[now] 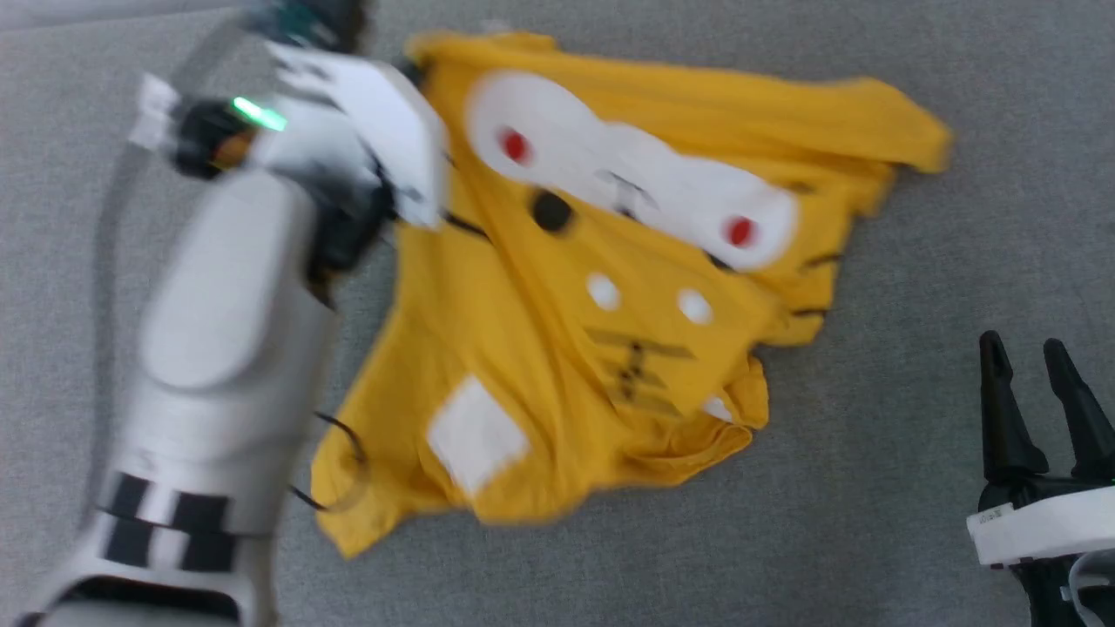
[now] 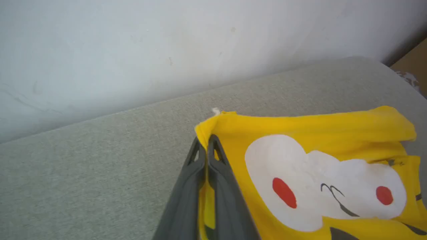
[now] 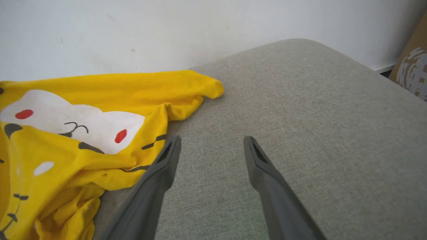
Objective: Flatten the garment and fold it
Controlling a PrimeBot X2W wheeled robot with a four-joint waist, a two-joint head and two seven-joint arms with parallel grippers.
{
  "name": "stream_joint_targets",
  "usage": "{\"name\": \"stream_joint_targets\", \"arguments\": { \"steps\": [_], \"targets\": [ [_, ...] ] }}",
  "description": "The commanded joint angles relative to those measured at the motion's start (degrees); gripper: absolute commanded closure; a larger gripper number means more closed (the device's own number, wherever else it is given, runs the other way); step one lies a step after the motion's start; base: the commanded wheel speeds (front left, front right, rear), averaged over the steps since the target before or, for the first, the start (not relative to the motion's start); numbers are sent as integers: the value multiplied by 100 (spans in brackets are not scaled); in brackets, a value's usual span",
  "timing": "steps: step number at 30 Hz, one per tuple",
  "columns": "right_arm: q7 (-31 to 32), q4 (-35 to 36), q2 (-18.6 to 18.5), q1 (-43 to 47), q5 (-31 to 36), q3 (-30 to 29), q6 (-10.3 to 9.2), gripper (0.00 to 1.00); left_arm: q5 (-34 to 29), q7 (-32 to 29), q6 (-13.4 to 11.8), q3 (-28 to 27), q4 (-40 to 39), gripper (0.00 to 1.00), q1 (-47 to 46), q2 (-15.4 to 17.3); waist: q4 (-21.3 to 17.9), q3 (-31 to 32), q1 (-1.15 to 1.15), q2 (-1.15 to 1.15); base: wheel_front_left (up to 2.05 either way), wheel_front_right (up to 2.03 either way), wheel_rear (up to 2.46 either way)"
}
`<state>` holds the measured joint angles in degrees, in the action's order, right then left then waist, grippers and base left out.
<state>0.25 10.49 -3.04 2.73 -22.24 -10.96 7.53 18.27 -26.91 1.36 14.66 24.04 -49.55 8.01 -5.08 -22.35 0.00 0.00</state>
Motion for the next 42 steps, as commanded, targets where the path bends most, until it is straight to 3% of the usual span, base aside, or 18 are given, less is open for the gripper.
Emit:
{"name": "stream_joint_targets", "arguments": {
  "steps": [1, 6, 7, 10, 11, 13, 17, 22, 27, 31, 34, 42],
  "targets": [
    [25, 47, 16, -50, -14, 11, -4, 0, 30, -29, -125, -226, -138, 100, -225, 270, -4, -143, 0, 0, 0, 0, 0],
    [51, 71, 16, -148, -6, 46, -4, 0, -174, 199, -405, -588, -236, 100, -338, 867, -59, -428, 0, 0, 0, 0, 0],
    [51, 71, 16, -148, -6, 46, -4, 0, -174, 199, -405, -588, -236, 100, -338, 867, -59, -428, 0, 0, 0, 0, 0],
    [41, 40, 16, -256, -5, 83, -4, 0, -236, 495, -656, -797, -125, 89, -214, 1023, -102, -545, 0, 0, 0, 0, 0],
    [37, 27, 16, -288, -3, 93, -4, 0, -260, 610, -733, -855, -69, 66, -165, 1066, -111, -571, 0, 0, 0, 0, 0],
    [40, -3, 16, -339, 10, 112, -4, 0, -266, 762, -815, -916, 90, 0, -42, 1099, -122, -601, 0, 0, 0, 0, 0],
    [65, -54, 16, -398, 32, 129, -4, 0, -62, 1005, -837, -1032, 213, 0, 67, 943, -64, -597, 0, 0, 0, 0, 0],
    [105, -78, 16, -386, 88, 104, -4, 0, 197, 1444, -597, -1073, 10, 0, -17, 758, 96, -393, 0, 0, 0, 0, 0],
    [147, -117, 16, -290, 97, 116, -4, 0, 449, 2191, -255, -1123, -699, 0, 184, 599, 234, 13, 0, 0, 0, 0, 0],
    [193, -174, 16, -100, 68, 108, -4, 0, 551, 2690, -64, -1074, -1507, 0, 968, 484, 338, 359, 0, 0, 0, 0, 0],
    [226, -203, 16, 82, 31, 127, -4, 0, 486, 3001, -127, -1073, -2131, 0, 1818, 456, 389, 570, 0, 0, 0, 0, 0],
    [225, -296, 16, 485, -52, 140, -4, 0, 348, 3788, -651, -1181, -3402, 0, 4486, 77, 441, 945, 0, 0, 0, 0, 0]
  ]
}}
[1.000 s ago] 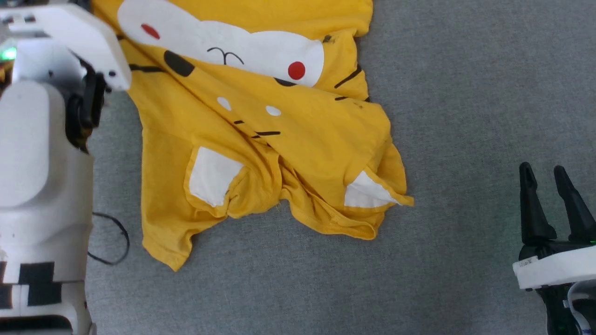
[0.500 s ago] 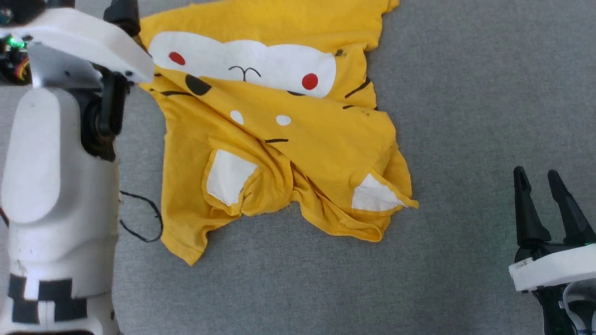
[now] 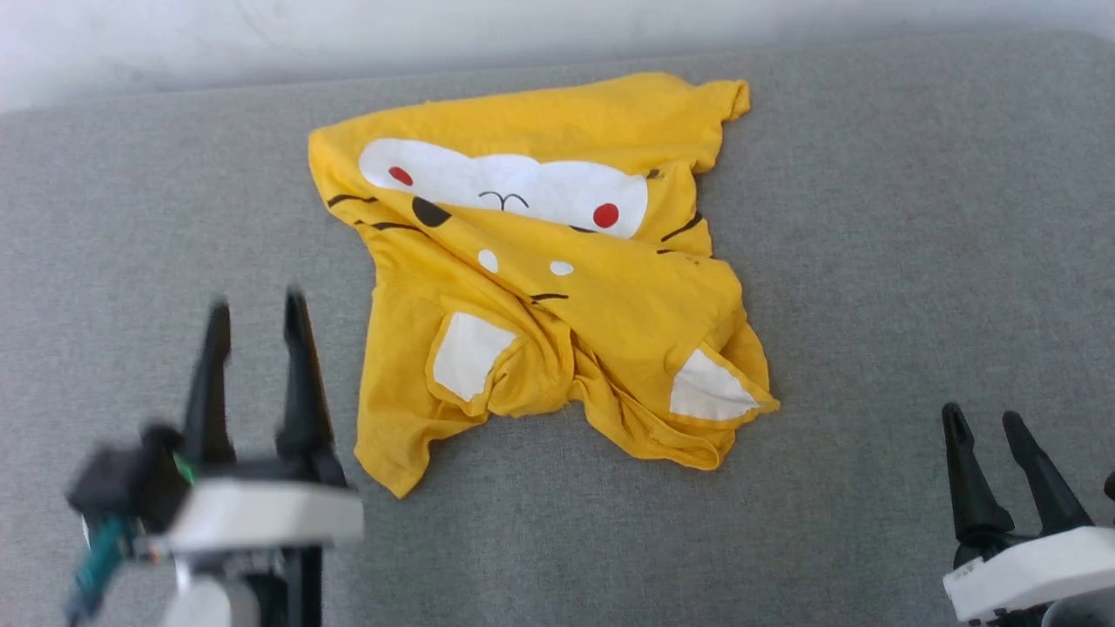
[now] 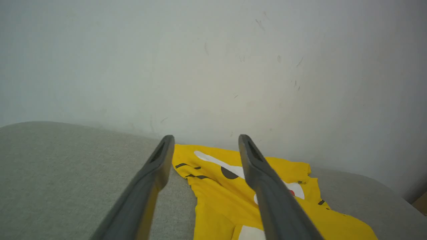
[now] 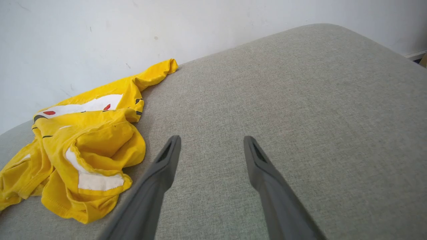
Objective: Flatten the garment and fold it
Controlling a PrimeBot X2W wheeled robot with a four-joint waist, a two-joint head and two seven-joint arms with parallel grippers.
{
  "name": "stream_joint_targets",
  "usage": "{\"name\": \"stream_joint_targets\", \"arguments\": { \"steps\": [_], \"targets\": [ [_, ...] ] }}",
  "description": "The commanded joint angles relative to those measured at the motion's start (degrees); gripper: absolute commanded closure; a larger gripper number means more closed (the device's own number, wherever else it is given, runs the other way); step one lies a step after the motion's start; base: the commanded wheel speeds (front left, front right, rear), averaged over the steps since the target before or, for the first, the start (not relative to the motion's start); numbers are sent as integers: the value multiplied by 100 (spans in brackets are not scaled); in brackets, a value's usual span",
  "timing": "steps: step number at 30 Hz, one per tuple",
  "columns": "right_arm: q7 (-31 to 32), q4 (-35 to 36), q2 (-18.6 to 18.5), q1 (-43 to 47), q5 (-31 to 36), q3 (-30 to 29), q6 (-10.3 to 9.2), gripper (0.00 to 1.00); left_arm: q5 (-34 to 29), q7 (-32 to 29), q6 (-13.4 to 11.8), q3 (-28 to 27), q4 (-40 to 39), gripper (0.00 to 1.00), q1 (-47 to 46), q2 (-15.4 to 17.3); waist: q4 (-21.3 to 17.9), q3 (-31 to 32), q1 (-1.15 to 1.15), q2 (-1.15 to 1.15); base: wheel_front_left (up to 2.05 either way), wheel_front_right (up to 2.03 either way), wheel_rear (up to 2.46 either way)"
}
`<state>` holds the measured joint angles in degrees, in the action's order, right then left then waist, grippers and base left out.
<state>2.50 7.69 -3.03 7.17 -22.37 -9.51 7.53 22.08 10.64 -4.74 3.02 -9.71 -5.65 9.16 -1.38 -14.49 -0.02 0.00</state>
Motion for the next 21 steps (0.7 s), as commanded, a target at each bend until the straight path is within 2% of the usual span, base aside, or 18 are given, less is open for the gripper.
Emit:
{"name": "stream_joint_targets", "arguments": {
  "steps": [1, 5, 10, 14, 21],
  "targets": [
    [-2, -25, 15, 80, -42, -11, -4, 0, -36, 100, -117, -12, -110, 0, 394, -126, 87, 192, 2, 0, 0, 0, 0],
    [-14, -63, 15, 195, -80, -53, -4, 0, 7, 231, -266, 137, -155, 0, 1228, -354, 215, 277, 2, 0, 0, 0, 0],
    [44, -6, 15, 198, -54, 13, -4, 0, -108, 32, -283, 248, -11, 0, 1163, -257, 376, 263, 2, 0, 0, 0, 0],
    [81, 60, 15, 155, -27, 5, -4, 0, -244, -750, -226, 421, 196, 0, 773, 48, 436, 178, 2, 0, 0, 0, 0],
    [145, 73, 15, 106, -5, 57, -4, 0, -272, -2629, -185, 725, 737, 0, 138, 454, 365, 8, 2, 0, 0, 0, 0]
  ]
}}
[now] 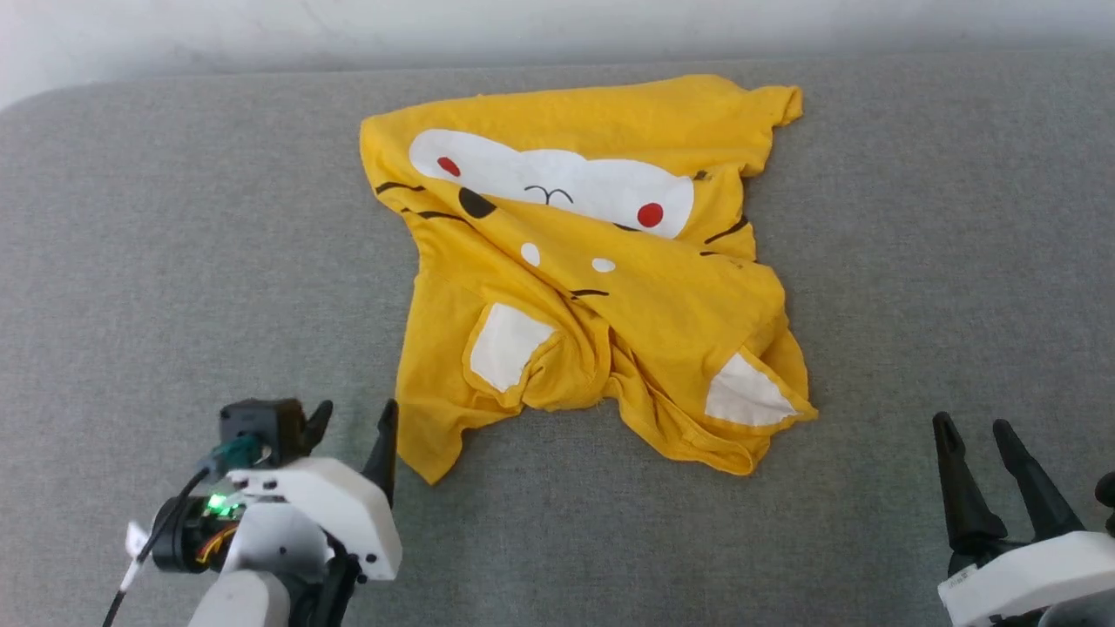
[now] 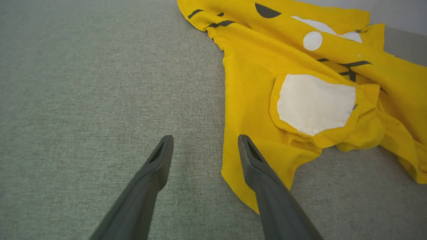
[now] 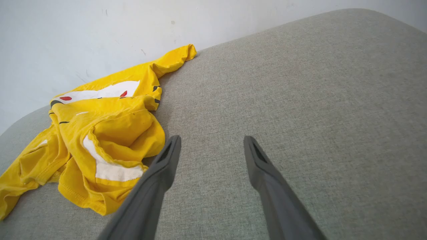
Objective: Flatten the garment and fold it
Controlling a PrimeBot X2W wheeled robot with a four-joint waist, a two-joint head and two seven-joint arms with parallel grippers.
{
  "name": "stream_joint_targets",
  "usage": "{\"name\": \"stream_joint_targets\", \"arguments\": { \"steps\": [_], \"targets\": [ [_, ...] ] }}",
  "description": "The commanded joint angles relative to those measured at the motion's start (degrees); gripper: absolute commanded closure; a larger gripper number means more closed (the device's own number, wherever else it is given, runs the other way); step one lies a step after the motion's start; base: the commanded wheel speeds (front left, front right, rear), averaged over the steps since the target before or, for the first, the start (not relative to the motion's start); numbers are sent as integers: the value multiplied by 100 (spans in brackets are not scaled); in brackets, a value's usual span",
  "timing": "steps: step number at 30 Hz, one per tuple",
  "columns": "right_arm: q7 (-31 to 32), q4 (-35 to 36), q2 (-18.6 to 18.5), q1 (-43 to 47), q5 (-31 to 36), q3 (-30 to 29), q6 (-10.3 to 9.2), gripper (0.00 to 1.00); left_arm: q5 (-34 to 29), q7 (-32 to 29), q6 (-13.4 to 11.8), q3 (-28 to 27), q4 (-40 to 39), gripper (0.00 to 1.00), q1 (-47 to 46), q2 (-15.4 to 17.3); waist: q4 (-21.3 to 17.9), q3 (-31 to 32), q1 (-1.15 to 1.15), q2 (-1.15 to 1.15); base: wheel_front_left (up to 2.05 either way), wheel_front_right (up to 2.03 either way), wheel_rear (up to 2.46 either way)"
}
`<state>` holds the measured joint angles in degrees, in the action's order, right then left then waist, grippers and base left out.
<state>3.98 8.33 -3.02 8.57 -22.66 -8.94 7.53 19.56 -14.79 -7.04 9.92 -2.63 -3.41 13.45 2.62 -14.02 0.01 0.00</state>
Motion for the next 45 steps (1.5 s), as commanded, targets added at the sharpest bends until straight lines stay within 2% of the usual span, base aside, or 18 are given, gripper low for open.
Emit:
{"name": "stream_joint_targets", "arguments": {
  "steps": [1, 7, 12, 13, 14, 19, 25, 28, 31, 35, 40, 42, 44, 45],
  "targets": [
    [1, 4, 14, -39, 23, 4, -4, 0, 14, -278, 51, 71, 53, 0, -137, 29, -49, -55, -1, 0, 0, 0, 0],
    [5, -33, 14, -62, 20, 41, -4, 0, 192, -1263, 77, 351, 154, 0, -182, -1, -137, -114, -1, 0, 0, 0, 0],
    [-3, -77, 14, -71, 9, 62, -4, 0, 282, -1561, 102, 486, 251, 0, -153, -37, -169, -149, -1, 0, 0, 0, 0],
    [-6, -85, 14, -72, 9, 65, -4, 0, 273, -1558, 83, 494, 308, 75, -156, -46, -171, -153, -1, 0, 0, 0, 0],
    [-11, -95, 14, -75, 8, 68, -4, 0, 245, -1552, 73, 517, 376, 100, -162, -46, -172, -153, -1, 0, 0, 0, 0],
    [-6, -138, 14, -90, 26, 79, -4, 0, 336, -1224, 25, 464, 520, 100, -248, -240, -118, -100, -1, 0, 0, 0, 0],
    [16, -144, 14, -43, 49, 63, -4, 0, 873, -896, -56, 39, 12, 100, -180, -520, 42, -7, -1, 0, 0, 0, 0],
    [28, -129, 14, -20, 55, 41, -4, 0, 1074, -842, -240, -352, -530, 100, 128, -465, 152, -1, -1, 0, 0, 0, 0],
    [44, -122, 14, -5, 58, 32, -4, 0, 1091, -792, -550, -860, -997, 100, 639, -279, 251, -9, -1, 0, 0, 0, 0],
    [57, -108, 14, 12, 63, -2, -4, 0, 1355, -690, -888, -1525, -1452, 100, 1437, -335, 358, -26, -1, 0, 0, 0, 0],
    [108, -89, 14, 21, 117, -53, -4, 0, 1328, -412, -1176, -2006, -1476, 100, 2060, -420, 477, -20, -1, 0, 0, 0, 0],
    [147, -85, 14, 11, 145, -39, -4, 0, 1346, -308, -1145, -1953, -1354, 100, 2085, -510, 511, -6, -1, 0, 0, 0, 0],
    [178, -82, 14, 1, 156, -25, -4, 0, 1457, -171, -1051, -1859, -1251, 10, 1989, -644, 532, 11, -1, 0, 0, 0, 0],
    [189, -80, 14, -2, 158, -24, -4, 0, 1530, -127, -986, -1800, -1208, 0, 1934, -695, 543, 22, -1, 0, 0, 0, 0]
  ]
}}
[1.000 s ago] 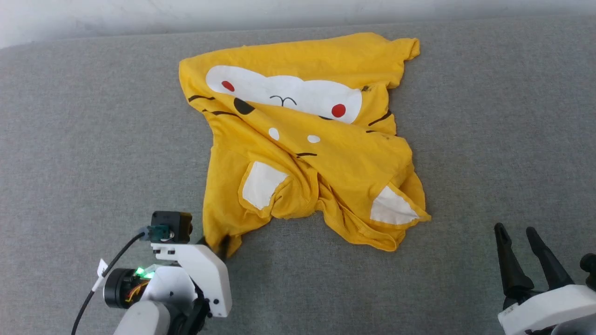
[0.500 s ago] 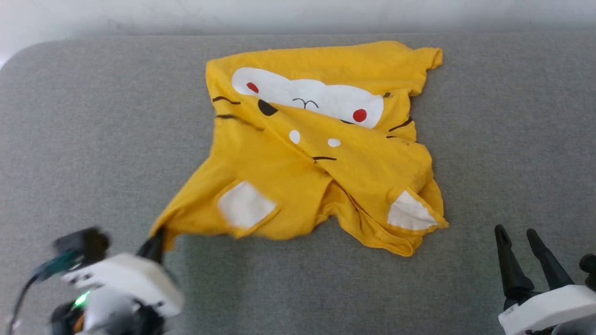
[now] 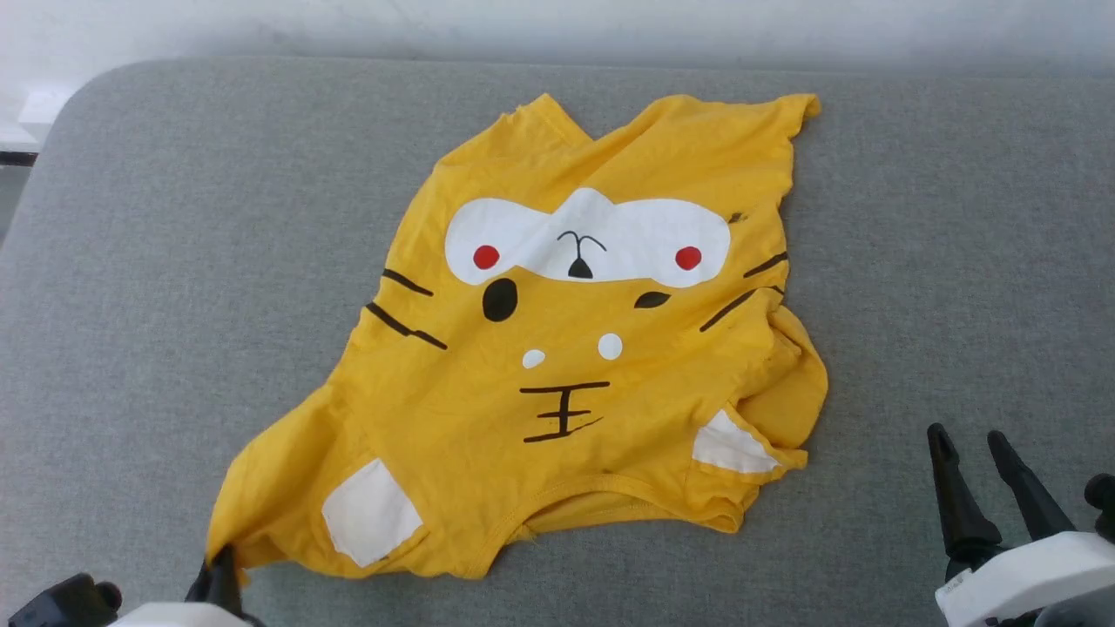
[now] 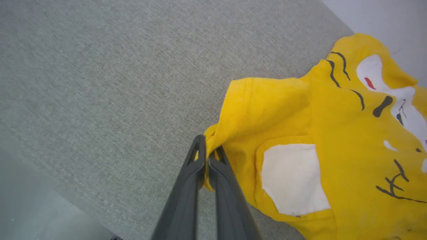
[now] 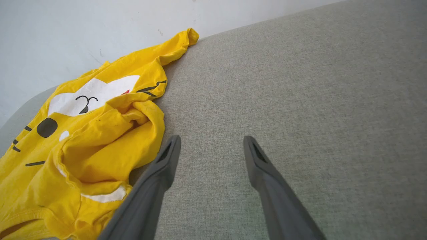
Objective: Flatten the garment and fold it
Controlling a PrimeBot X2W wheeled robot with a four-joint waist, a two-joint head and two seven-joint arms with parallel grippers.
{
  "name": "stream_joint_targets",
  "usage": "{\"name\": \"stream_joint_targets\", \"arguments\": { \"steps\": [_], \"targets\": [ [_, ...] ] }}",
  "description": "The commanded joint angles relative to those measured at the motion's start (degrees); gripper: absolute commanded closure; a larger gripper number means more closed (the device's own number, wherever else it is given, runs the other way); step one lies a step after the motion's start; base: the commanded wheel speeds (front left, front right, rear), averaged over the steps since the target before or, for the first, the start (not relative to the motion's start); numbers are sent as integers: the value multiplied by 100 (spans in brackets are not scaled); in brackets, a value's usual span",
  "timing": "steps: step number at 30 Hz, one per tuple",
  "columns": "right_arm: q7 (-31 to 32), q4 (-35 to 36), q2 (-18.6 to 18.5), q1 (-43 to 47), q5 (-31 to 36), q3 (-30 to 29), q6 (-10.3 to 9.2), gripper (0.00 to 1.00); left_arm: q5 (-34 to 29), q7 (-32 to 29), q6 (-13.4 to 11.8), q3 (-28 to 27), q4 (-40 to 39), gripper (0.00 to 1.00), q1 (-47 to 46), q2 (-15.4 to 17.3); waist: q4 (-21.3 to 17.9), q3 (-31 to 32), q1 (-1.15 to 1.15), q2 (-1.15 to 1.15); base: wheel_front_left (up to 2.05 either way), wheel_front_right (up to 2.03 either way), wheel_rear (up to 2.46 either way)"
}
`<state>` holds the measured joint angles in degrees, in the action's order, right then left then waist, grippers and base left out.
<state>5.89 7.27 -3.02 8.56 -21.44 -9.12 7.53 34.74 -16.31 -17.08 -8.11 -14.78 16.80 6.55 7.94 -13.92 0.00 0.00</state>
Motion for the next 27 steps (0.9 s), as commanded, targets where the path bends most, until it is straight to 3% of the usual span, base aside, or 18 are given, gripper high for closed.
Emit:
{"name": "stream_joint_targets", "arguments": {
  "steps": [1, 5, 9, 12, 15, 20, 27],
  "targets": [
    [9, 30, 14, 0, 37, -5, -4, 0, 100, 94, 71, 30, 30, 0, -158, -59, 21, 23, 0, 0, 0, 0, 0],
    [46, 36, 14, 16, 48, 18, -4, 0, 305, 382, 380, 117, -33, 0, -342, -129, -3, 74, 0, 0, 0, 0, 0],
    [63, 40, 14, 56, 49, -18, -4, 0, 535, 775, 651, 63, -579, 0, -451, -189, -59, 133, 0, 0, 0, 0, 0],
    [63, 36, 14, 76, 41, -25, -4, 0, 233, 1277, 902, 93, -1032, 0, -543, -92, -98, 156, 0, 0, 0, 0, 0],
    [54, 25, 14, 88, 29, -1, -4, 0, -457, 1930, 1065, 266, -1224, 0, -704, 35, -136, 169, 0, 0, 0, 0, 0],
    [35, -18, 14, 91, 5, 52, -4, 0, -1583, 2764, 1078, 893, -807, 0, -899, 10, -190, 203, 0, 0, 0, 0, 0],
    [200, 301, 14, -222, 283, 136, -4, 0, -1791, 3039, 1053, 1419, 58, 0, -1024, -209, -131, 176, 0, 0, 0, 0, 0]
  ]
}}
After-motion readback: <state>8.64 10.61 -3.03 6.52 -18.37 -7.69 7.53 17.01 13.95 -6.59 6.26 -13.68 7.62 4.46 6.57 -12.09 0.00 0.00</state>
